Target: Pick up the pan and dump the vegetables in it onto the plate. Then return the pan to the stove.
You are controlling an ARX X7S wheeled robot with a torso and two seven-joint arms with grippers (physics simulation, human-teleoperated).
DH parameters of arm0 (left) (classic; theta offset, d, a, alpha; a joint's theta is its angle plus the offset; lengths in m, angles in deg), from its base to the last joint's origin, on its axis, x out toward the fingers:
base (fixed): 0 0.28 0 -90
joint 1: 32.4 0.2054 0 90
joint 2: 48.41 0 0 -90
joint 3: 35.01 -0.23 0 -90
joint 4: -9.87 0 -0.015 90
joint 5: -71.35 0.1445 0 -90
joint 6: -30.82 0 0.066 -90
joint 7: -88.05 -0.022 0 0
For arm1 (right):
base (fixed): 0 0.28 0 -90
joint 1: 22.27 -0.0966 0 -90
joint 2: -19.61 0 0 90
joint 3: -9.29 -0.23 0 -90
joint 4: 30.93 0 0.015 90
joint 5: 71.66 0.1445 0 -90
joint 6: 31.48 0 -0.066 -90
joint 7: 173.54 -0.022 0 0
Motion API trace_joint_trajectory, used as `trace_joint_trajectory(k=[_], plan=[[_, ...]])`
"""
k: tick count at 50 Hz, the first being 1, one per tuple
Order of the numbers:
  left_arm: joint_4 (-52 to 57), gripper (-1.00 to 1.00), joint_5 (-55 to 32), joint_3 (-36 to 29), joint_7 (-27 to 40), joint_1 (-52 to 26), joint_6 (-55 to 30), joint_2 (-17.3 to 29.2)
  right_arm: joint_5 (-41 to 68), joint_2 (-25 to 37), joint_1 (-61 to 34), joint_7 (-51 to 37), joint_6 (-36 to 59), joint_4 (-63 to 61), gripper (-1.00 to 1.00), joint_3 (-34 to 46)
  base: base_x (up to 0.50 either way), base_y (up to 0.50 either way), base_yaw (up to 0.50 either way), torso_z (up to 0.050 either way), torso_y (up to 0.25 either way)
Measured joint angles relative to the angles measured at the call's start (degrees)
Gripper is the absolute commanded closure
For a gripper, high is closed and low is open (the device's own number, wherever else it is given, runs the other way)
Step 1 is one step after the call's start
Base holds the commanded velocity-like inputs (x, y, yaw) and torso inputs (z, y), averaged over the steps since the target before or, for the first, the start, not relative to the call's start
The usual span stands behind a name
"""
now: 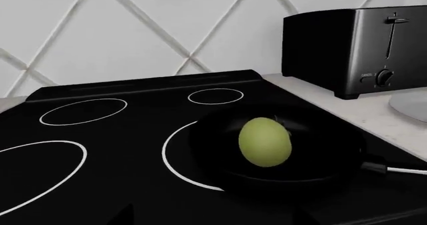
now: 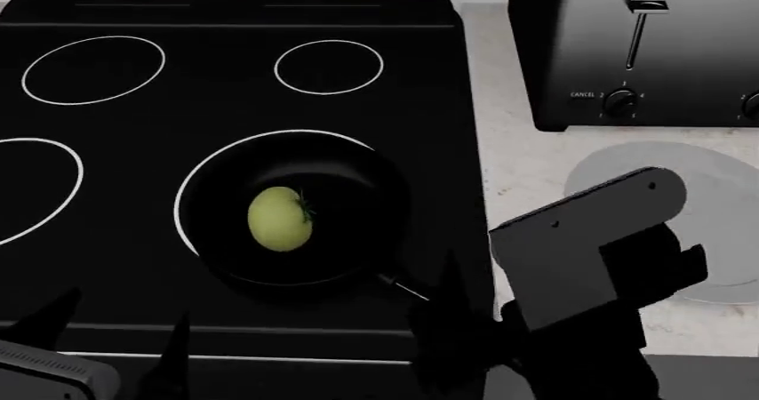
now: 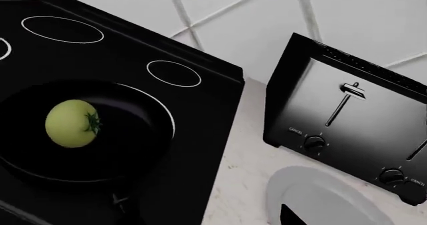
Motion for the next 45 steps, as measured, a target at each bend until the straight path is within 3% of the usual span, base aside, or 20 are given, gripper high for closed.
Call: trace_joint_trajectory(k=[3,12,21,31,45], plan=[[-0.18,-1.0,-0.15,-0.09,0.01,0.02,0.27,-0.05,2.08,1.49,-0.98,0.5,1.83,1.33,-1.0,0.48,0.0,0.0,0.0,0.0,0.0],[-0.75,-1.0,-0.72,-0.25,-0.1,0.18,1.12,-0.1,24.65,8.66,-5.48,-11.35,4.92,7.4,-1.0,1.72,0.0,0.0,0.0,0.0,0.0],[-1.2,-1.0,-0.87,-0.56,-0.02,0.33,1.83,0.03,37.09,12.16,-7.63,-17.35,5.29,11.17,-1.0,3.62,0.0,0.0,0.0,0.0,0.0],[-1.55,-1.0,-1.22,-0.76,0.08,0.57,2.44,0.16,41.22,13.87,-10.98,-18.29,3.85,15.28,-1.0,8.6,0.0,0.0,0.0,0.0,0.0],[-2.62,-1.0,-1.46,-1.19,0.34,0.84,3.41,0.19,38.14,14.28,-16.58,-12.5,-1.66,23.72,-1.0,19.27,0.0,0.0,0.0,0.0,0.0]])
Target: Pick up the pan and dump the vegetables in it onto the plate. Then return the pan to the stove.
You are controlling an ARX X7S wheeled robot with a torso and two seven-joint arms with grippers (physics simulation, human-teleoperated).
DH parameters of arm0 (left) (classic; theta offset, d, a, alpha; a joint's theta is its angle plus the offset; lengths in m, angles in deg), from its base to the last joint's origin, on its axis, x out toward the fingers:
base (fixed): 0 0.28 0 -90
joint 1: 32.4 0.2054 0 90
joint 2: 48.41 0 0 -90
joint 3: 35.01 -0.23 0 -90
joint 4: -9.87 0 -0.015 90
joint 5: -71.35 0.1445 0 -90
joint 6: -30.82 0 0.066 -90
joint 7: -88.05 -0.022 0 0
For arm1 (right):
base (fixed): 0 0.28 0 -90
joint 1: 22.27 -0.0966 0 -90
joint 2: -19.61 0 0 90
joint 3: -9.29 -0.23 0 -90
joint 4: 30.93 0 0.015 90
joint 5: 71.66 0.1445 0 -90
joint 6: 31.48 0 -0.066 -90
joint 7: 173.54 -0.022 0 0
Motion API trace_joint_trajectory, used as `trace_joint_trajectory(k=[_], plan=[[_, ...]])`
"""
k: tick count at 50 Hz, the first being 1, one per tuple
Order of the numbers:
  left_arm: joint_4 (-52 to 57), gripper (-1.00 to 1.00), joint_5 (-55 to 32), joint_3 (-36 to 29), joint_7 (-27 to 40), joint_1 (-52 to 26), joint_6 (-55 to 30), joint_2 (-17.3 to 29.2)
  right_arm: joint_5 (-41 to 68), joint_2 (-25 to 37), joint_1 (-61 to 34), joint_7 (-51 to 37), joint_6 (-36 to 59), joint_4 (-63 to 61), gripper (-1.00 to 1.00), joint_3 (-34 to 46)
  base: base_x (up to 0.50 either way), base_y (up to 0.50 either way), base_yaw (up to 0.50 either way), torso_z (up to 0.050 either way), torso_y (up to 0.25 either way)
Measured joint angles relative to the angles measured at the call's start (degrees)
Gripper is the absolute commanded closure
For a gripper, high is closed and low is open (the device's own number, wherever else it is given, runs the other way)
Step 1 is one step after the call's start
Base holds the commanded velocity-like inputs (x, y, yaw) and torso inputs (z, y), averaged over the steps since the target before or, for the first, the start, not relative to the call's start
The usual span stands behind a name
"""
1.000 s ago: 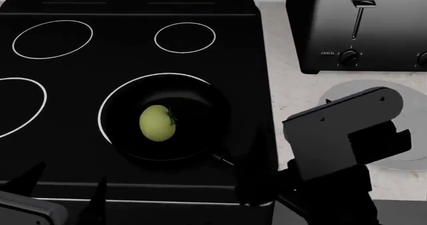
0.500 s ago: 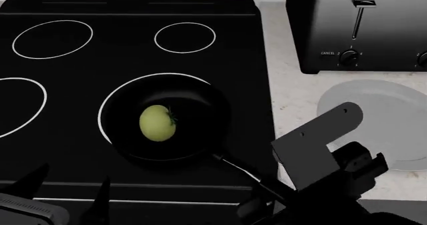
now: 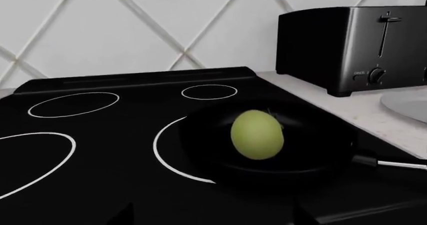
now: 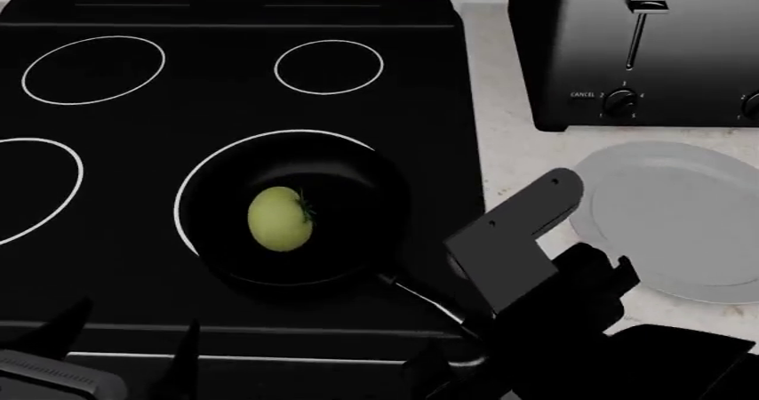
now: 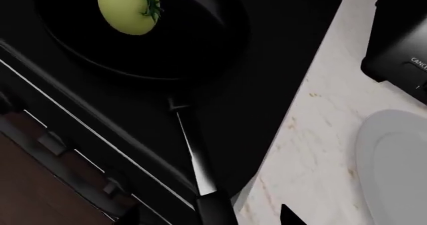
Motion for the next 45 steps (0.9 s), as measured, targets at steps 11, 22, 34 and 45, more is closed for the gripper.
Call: trace_joint_trajectory(k=[11,22,34,45], plan=[[-1.04,-1.0,-0.2,-0.27,0.08,0.27,1.04,0.09,-3.16,-0.85,-2.05,4.36,-4.46,6.27,-1.0,5.97,0.0,0.0,0.0,0.0,0.0],[-1.6,-1.0,-0.43,-0.45,0.29,0.34,1.59,0.25,-5.37,-1.35,-3.23,7.26,-7.62,11.28,-1.0,9.05,0.0,0.0,0.0,0.0,0.0],[-1.75,-1.0,-0.71,-0.79,0.59,0.47,2.01,0.33,-8.98,-2.62,-5.0,11.7,-12.17,18.84,-1.0,13.16,0.0,0.0,0.0,0.0,0.0],[-1.52,-1.0,-0.31,-1.48,0.99,0.94,2.96,0.49,-12.18,-4.89,-6.71,16.9,-17.46,27.41,-1.0,17.7,0.0,0.0,0.0,0.0,0.0]])
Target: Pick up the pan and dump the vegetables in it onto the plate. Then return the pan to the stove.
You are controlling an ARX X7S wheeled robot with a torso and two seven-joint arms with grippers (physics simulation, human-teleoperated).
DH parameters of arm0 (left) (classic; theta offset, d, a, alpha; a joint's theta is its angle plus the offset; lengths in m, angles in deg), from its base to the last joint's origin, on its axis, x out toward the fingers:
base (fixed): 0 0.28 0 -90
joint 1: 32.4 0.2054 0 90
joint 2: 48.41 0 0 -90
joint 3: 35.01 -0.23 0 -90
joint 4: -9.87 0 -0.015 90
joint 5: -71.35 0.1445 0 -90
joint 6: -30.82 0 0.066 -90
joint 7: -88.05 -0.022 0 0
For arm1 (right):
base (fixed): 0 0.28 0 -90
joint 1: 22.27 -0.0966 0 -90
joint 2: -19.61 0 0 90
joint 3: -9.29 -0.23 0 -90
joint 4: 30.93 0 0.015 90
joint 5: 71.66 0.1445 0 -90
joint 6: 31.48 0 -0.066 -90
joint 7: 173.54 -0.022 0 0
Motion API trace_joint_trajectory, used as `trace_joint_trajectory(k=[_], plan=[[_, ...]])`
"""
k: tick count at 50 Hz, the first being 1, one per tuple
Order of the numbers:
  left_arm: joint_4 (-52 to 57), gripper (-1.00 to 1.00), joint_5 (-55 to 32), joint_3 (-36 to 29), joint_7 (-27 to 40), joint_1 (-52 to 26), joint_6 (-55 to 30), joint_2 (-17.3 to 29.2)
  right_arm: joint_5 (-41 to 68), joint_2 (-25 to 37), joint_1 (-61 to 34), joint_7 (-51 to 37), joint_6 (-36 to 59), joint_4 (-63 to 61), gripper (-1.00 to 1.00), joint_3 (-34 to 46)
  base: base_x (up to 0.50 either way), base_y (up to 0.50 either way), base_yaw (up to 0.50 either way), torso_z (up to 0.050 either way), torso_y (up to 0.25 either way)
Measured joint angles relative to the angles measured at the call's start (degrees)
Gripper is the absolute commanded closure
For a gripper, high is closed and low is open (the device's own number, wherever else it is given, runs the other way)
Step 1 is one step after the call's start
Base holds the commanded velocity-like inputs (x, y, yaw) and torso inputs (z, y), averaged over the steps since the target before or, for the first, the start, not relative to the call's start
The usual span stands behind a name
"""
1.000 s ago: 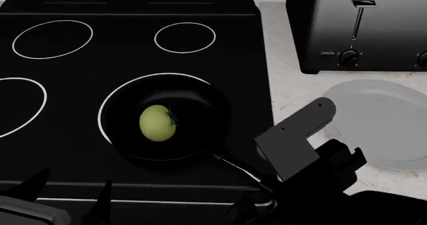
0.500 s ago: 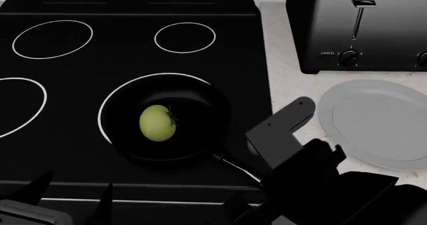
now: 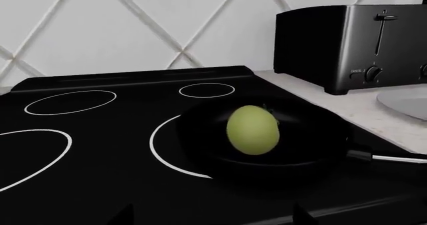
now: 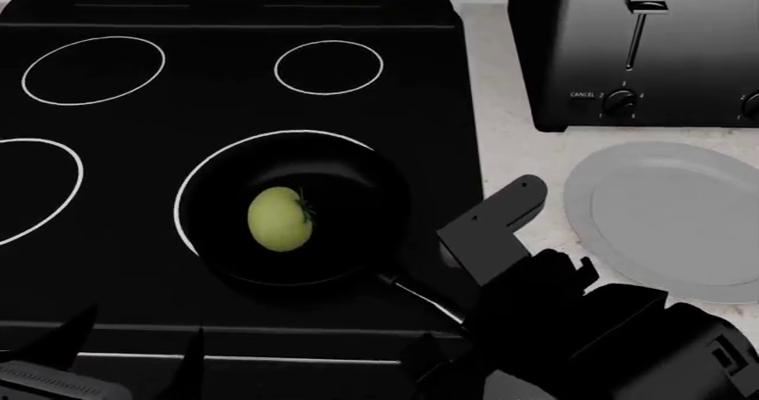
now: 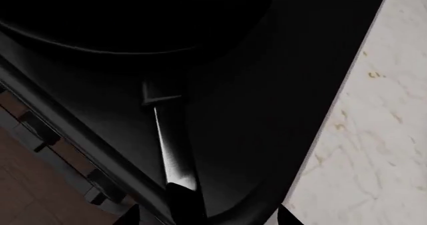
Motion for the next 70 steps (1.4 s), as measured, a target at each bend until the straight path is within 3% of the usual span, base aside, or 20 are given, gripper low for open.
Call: trace_joint_trajectory(k=[2,3,23,50,70], plan=[[0.19,-1.0,0.15,-0.17,0.12,0.11,0.16,0.06,0.39,0.35,-0.31,0.6,-1.19,0.59,-1.0,0.82,0.02,0.0,0.01,0.0,0.0],[0.29,-1.0,0.23,-0.25,0.18,0.17,0.23,0.1,0.48,0.59,-0.42,1.04,-1.96,0.87,1.0,1.29,0.02,0.0,0.01,0.0,0.0],[-1.56,-1.0,1.27,-0.97,1.24,-0.05,2.73,0.26,5.01,1.88,0.01,3.11,-4.82,2.93,1.0,0.43,0.01,0.01,0.01,0.0,0.0],[-1.77,-1.0,1.8,-2.25,2.58,0.36,2.67,1.05,10.97,6.06,8.39,-11.72,-2.58,-12.1,1.0,-9.47,0.0,0.0,0.0,0.0,0.001],[-3.69,-1.0,1.83,-3.26,2.75,1.38,4.08,1.5,20.57,9.45,16.52,-18.28,-7.37,-17.7,1.0,-20.53,0.0,0.0,0.0,0.001,0.006]])
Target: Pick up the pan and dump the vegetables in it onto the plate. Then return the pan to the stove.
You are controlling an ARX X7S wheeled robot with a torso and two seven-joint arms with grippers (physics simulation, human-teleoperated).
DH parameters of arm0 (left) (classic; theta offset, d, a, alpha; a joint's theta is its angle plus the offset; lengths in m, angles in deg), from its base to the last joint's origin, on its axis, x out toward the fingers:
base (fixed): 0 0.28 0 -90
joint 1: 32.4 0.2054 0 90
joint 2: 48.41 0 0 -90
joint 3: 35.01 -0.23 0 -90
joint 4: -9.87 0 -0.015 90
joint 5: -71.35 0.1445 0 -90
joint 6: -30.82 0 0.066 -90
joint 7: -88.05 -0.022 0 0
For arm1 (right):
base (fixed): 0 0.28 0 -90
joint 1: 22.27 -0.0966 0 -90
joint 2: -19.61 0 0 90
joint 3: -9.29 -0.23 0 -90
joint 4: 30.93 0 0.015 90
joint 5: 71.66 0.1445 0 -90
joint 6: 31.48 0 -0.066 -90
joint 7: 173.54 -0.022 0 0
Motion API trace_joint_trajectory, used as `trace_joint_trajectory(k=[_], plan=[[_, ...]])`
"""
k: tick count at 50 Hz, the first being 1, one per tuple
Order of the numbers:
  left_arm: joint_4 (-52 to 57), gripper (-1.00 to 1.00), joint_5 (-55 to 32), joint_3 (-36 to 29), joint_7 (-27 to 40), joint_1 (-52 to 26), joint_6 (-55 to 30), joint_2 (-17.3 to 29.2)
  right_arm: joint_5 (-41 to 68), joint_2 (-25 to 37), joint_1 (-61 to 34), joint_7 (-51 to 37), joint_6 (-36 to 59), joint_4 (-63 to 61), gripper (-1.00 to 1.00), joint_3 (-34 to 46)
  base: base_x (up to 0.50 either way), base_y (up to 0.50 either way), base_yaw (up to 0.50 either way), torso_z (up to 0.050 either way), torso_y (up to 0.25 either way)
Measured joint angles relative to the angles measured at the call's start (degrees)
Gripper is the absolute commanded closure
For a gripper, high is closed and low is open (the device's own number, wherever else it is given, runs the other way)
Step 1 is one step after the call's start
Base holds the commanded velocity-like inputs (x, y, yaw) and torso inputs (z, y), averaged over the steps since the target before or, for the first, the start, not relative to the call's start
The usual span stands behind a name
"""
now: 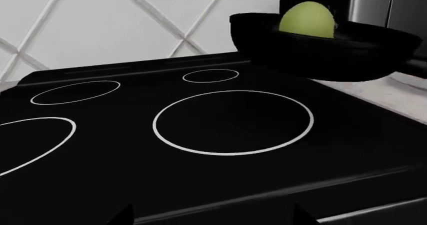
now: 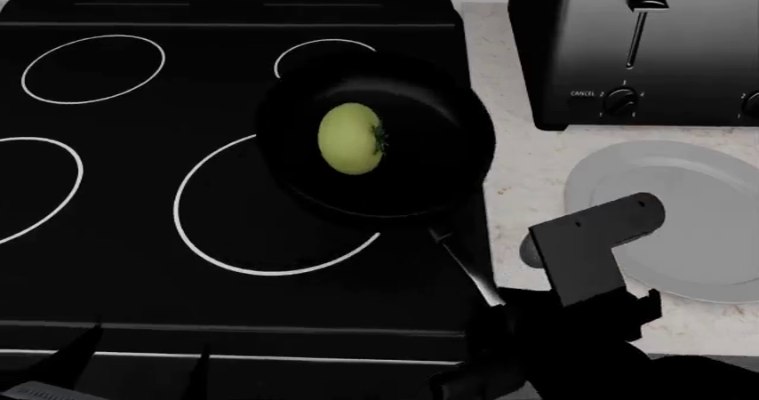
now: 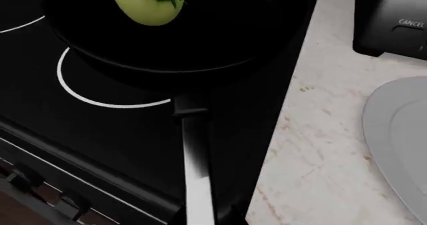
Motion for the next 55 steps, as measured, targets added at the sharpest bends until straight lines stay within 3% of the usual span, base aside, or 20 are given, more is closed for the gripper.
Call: trace_joint_trajectory(k=[20,41,55], plan=[[-1.69,-1.0,1.04,-1.83,0.3,0.74,0.66,0.64,5.1,1.2,8.19,-5.61,-4.34,-2.46,1.0,-11.92,0.0,0.0,0.0,0.001,0.006],[-0.8,-1.0,2.84,-4.01,0.73,1.41,1.69,1.67,5.04,-1.94,10.4,-2.26,-9.3,2.41,1.0,-15.12,0.0,0.0,0.0,0.001,0.006],[0.42,-1.0,4.35,-4.77,1.83,1.77,1.36,2.45,3.1,-3.96,17.36,1.82,-17.49,5.03,1.0,-20.73,0.0,0.0,0.0,0.001,0.006]])
